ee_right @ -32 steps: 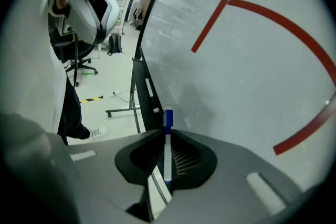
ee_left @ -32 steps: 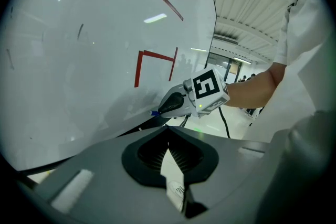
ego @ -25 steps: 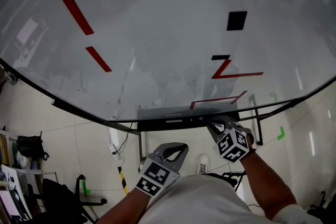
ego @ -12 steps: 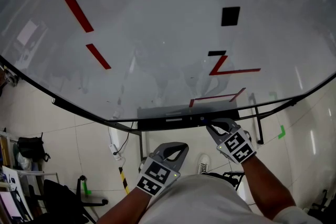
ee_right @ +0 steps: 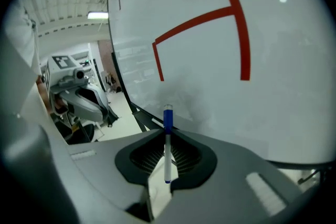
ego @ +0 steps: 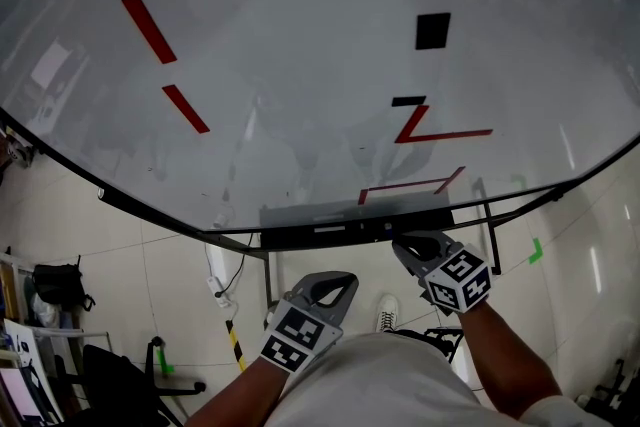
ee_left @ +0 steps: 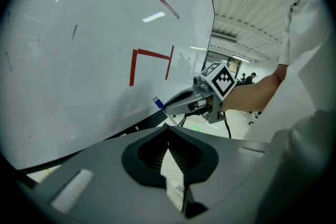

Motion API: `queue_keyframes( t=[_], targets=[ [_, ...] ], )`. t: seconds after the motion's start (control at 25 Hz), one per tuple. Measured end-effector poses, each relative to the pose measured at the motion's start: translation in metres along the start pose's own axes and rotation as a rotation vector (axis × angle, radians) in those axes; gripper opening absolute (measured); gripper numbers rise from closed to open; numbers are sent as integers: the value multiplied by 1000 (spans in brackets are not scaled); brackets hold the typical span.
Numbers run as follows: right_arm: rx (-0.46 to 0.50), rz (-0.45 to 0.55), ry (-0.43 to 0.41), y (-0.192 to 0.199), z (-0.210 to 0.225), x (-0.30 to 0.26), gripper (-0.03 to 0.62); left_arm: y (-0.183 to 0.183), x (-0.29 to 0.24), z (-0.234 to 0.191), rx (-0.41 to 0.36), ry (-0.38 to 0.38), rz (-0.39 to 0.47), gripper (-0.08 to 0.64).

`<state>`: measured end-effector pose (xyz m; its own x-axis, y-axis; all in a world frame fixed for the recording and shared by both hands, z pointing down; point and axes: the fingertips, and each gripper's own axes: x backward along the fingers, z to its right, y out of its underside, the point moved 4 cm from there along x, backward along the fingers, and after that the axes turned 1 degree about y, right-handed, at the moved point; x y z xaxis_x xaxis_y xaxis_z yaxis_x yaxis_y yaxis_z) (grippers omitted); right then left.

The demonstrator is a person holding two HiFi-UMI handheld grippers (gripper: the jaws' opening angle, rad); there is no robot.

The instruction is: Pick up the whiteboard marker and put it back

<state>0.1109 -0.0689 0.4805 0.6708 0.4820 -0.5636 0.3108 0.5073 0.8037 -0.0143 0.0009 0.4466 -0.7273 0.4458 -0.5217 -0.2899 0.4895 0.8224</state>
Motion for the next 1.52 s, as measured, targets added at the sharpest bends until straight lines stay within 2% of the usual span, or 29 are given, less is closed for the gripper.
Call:
queue_keyframes(
  t=[0.16,0.4,0.64,0.84,1.2,1.52],
  targets=[
    [-119,67,-47,-3,-2,7,37,-1,0,-1,5,0,5,15],
    [-171,109,-81,-8,-5,12,37,-1,0,-1,8,-1,9,15],
    [-322,177,-218,-16,-17,17,37,0,0,-1,13,-4,14,15],
    [-300,189,-234,-22,-29,23,37,0,2,-2,17,-8,22,15],
    [-370,261,-298,-40,-40,47,37,-2,3,-5,33,-16,41,15],
    [-373,273,-297,-37,-40,54,37,-7,5,-5,27,-9,59,15]
  ],
)
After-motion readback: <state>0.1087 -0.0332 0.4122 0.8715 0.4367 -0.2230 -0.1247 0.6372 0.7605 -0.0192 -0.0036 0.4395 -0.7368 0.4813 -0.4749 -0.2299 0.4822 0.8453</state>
